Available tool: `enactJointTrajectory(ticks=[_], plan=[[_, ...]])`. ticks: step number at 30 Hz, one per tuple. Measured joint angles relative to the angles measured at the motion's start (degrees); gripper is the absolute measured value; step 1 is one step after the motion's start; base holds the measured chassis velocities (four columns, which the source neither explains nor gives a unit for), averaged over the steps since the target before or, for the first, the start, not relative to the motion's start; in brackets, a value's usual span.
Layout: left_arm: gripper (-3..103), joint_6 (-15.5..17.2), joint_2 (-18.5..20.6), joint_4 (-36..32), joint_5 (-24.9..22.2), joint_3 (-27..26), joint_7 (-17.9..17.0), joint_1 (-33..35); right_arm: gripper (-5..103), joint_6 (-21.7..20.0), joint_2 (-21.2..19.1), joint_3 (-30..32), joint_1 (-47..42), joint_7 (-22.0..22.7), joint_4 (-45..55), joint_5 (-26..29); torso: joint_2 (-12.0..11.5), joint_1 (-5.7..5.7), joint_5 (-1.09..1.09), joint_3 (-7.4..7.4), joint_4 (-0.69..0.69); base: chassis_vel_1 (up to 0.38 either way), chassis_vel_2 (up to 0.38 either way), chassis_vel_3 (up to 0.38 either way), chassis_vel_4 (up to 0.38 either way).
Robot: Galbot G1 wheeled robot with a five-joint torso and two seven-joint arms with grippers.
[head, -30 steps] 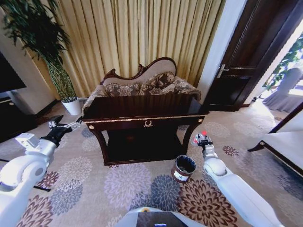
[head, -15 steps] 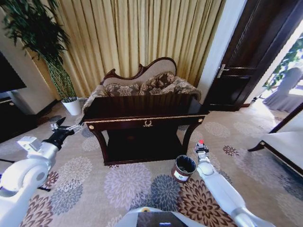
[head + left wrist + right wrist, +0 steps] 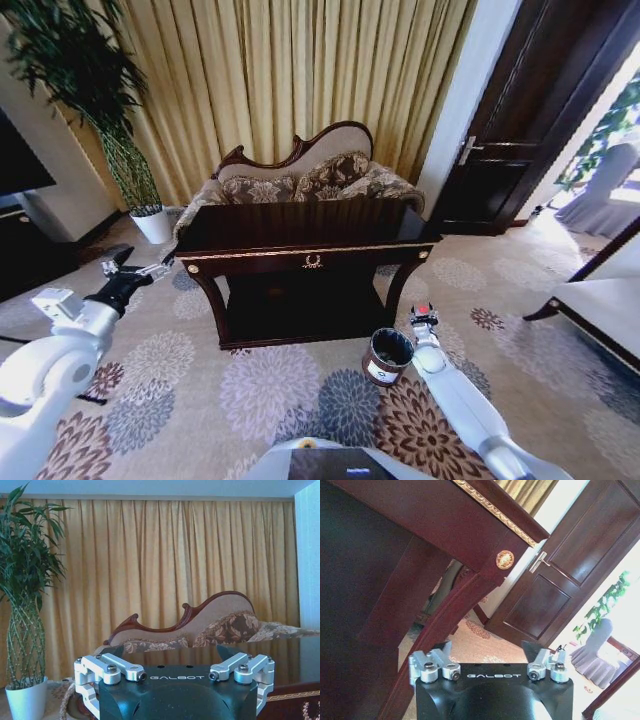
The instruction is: Move to the front of the table and place the trash on the table into the trash bin.
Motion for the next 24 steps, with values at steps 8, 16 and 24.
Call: enactJointTrajectory(ticks=[8, 16, 24], plan=[[100, 0.0, 0.3, -0.1, -0.1, 0.3, -0.3, -0.8, 100, -1.8, -2.0, 0.0, -2.6, 0.8, 8.6, 5.1, 0.0, 0.00, 0.01, 0.00, 0.01, 0.000, 0.000, 0.000, 0.000], [100, 0.0, -0.8, -0.7, -0.1, 0.8, -0.4, -1.1, 100, -9.8, -9.1, -0.9, -11.2, 1.0, 41.2, 26.5, 0.0, 0.00, 0.00, 0.00, 0.02, 0.000, 0.000, 0.000, 0.000], [100, 0.1, -1.6, -2.7, 0.0, 0.8, -0.7, -0.6, 100, -14.5, -15.1, -0.6, -19.8, 0.7, 62.9, 30.4, 0.0, -0.01, 0.00, -0.01, 0.00, 0.000, 0.000, 0.000, 0.000]])
